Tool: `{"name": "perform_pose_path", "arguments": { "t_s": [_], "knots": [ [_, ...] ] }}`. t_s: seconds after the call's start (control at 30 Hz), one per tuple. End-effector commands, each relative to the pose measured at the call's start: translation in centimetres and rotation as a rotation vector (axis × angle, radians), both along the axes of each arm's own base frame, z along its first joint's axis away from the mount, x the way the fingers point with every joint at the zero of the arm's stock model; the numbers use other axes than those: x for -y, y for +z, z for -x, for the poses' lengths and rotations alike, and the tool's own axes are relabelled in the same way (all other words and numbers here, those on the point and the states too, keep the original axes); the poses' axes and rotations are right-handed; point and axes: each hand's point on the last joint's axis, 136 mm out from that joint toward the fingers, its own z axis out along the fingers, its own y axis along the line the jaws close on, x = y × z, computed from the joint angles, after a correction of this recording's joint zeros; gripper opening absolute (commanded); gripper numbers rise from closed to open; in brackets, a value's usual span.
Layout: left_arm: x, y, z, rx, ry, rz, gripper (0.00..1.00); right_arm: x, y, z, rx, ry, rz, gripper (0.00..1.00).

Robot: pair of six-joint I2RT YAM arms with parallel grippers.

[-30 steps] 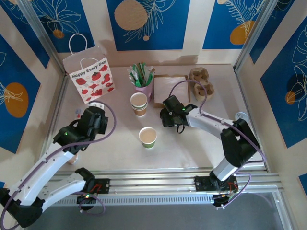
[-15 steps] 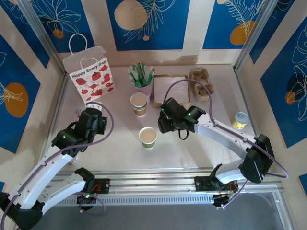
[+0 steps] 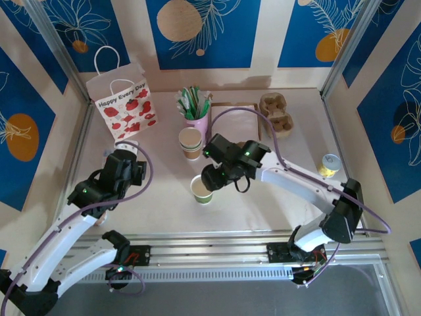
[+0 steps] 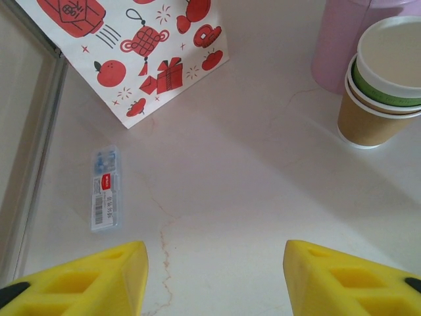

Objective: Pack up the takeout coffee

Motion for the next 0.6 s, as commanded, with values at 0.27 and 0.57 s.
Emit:
{"name": "perform_pose_path", "arguments": {
  "t_s": [0.27, 0.57],
  "knots": [
    [0.0, 0.0, 0.2, 0.005, -0.014, 0.012, 0.58, -2.5, -1.5, 0.4, -0.084, 0.109, 0.133, 0.64],
    [0.0, 0.0, 0.2, 0.009, -0.013, 0.015, 0.58, -3.2, -2.8, -0.3, -0.118, 0.124, 0.24, 0.64]
  ]
}}
